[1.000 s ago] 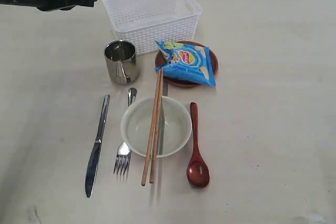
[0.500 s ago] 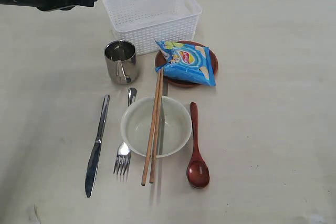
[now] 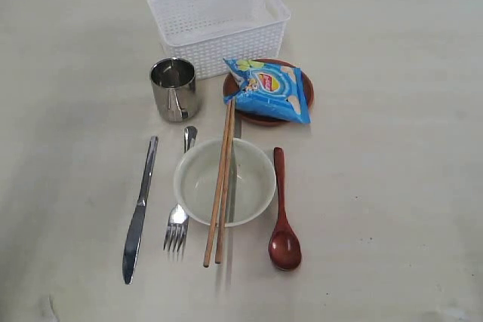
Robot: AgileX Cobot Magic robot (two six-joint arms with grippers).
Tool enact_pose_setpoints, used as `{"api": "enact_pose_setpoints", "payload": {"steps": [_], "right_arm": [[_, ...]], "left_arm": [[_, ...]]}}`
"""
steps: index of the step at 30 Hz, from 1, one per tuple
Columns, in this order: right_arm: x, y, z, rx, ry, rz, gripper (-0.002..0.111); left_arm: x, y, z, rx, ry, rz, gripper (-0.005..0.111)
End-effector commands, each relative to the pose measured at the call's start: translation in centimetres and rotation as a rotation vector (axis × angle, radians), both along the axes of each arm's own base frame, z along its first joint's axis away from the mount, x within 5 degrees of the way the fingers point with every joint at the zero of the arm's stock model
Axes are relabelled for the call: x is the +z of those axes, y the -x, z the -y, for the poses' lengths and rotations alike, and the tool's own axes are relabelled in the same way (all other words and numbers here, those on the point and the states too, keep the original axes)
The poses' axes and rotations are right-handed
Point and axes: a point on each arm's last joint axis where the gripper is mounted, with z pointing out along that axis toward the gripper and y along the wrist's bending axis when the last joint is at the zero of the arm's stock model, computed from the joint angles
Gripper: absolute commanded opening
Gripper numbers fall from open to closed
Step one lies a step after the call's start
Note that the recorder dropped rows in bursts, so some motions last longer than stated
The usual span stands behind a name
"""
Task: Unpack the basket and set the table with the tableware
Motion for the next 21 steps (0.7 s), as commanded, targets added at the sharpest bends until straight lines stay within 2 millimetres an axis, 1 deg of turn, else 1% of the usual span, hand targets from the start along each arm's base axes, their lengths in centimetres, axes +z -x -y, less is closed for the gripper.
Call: {"api": "enact_pose_setpoints", "payload": {"steps": [1,4,7,10,13,14,16,18,20,21], "right_arm": [[-0.1,0.0,0.0,-0.005,0.009,0.003,0.000],[-0.1,0.0,0.0,-0.005,0.009,0.003,0.000],[-0.1,0.0,0.0,-0.005,0.009,0.003,0.000],[-0.1,0.0,0.0,-0.006,0.004,0.004,0.000],[-0.1,0.0,0.0,-0.006,0.004,0.004,0.000],[-0.1,0.0,0.0,-0.006,0.004,0.004,0.000],[-0.1,0.0,0.0,-0.006,0.004,0.004,0.000],[-0.1,0.0,0.0,-0.006,0.004,0.004,0.000],[-0.1,0.0,0.0,-0.006,0.004,0.004,0.000],[-0.1,0.0,0.0,-0.006,0.004,0.004,0.000]], "left_arm": [[1.8,6.7,-0.6,0.078,0.079,0.169,0.000],[2.1,10.5,-0.2,0.072,0.069,0.281,0.000],[1.7,13.0,0.1,0.068,0.064,0.353,0.000],[1.3,14.5,0.3,0.062,0.063,0.395,0.000],[1.0,14.9,0.6,0.031,0.054,0.386,0.000],[0.8,14.9,0.7,0.016,0.046,0.365,0.000],[0.1,14.8,0.5,0.042,0.026,0.291,0.000],[-0.7,14.6,-0.2,0.121,0.027,0.201,0.000],[-1.5,14.3,-1.2,0.241,0.066,0.119,0.000],[-1.8,14.3,-1.8,0.303,0.052,0.098,0.000]]}}
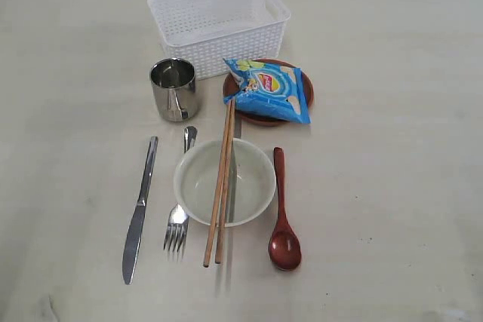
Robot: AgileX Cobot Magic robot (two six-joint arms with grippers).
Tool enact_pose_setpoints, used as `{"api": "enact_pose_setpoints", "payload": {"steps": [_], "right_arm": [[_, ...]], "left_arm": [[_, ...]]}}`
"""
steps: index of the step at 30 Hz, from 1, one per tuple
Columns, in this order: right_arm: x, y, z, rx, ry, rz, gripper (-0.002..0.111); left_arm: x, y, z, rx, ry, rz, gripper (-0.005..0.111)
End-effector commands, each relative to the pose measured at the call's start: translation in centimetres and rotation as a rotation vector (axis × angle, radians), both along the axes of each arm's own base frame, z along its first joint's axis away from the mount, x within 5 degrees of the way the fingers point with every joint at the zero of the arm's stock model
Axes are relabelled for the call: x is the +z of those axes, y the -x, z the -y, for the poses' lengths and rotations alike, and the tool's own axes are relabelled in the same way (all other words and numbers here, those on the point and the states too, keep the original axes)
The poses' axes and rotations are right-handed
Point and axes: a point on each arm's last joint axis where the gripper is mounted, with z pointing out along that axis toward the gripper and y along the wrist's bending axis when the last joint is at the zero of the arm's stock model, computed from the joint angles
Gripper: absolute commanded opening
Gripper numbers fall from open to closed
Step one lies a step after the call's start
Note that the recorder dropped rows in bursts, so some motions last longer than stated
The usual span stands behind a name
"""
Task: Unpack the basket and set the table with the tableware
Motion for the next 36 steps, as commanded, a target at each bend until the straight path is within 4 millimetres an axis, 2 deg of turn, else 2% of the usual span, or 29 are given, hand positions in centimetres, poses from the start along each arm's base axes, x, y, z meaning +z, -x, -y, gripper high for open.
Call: {"api": "enact_pose_setpoints", "payload": {"steps": [1,5,12,17,22,26,36], "right_arm": [[-0.1,0.0,0.0,-0.006,0.004,0.004,0.000],[-0.1,0.0,0.0,-0.006,0.004,0.004,0.000],[-0.1,0.0,0.0,-0.006,0.004,0.004,0.000],[-0.1,0.0,0.0,-0.006,0.006,0.004,0.000],[-0.1,0.0,0.0,-0.006,0.006,0.004,0.000],[-0.1,0.0,0.0,-0.006,0.006,0.004,0.000],[-0.1,0.0,0.0,-0.006,0.006,0.004,0.000]], "left_arm": [[-1.9,-0.3,-2.2,0.243,0.081,-0.145,0.000],[-3.5,-0.3,-3.4,0.368,0.167,-0.096,0.000],[-8.2,-0.6,-3.3,0.355,0.169,-0.067,0.000],[-12.1,-1.2,-3.3,0.352,0.139,-0.103,0.000],[-17.6,-1.6,-3.4,0.360,0.073,-0.254,0.000],[-18.9,-1.4,-3.5,0.380,0.069,-0.363,0.000],[-19.2,-1.3,-3.5,0.385,0.068,-0.388,0.000]]}}
